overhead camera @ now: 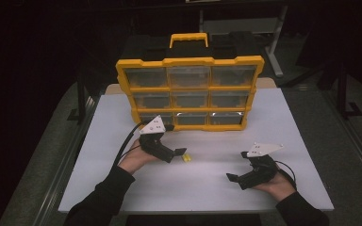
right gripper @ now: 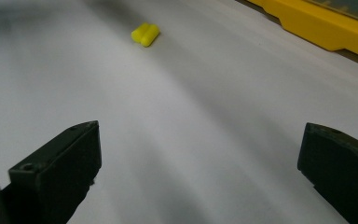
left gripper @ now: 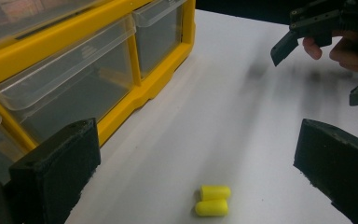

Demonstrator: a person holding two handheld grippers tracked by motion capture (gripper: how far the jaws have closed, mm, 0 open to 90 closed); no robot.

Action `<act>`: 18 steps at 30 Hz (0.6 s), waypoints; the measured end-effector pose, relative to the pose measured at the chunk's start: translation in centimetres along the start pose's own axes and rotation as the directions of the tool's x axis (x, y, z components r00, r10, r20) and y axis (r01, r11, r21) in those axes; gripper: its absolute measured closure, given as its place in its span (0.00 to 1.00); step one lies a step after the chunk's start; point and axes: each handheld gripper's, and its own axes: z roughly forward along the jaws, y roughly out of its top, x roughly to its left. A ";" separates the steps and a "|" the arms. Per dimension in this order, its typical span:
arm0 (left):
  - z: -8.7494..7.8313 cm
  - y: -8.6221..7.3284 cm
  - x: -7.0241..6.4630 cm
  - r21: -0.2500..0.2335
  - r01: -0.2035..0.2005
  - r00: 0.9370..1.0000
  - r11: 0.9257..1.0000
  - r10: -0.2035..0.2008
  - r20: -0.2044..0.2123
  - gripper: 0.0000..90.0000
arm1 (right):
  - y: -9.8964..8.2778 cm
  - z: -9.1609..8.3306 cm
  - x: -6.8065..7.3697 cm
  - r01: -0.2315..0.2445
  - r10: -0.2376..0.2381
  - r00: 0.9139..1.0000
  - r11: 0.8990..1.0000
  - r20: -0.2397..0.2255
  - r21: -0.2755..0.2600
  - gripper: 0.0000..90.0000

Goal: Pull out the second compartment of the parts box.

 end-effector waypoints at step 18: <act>2.0 1.2 0.1 -0.030 -0.004 1.000 1.000 0.005 0.013 0.00 | 0.0 0.0 0.1 0.001 -0.001 1.000 1.000 -0.002 0.002 0.00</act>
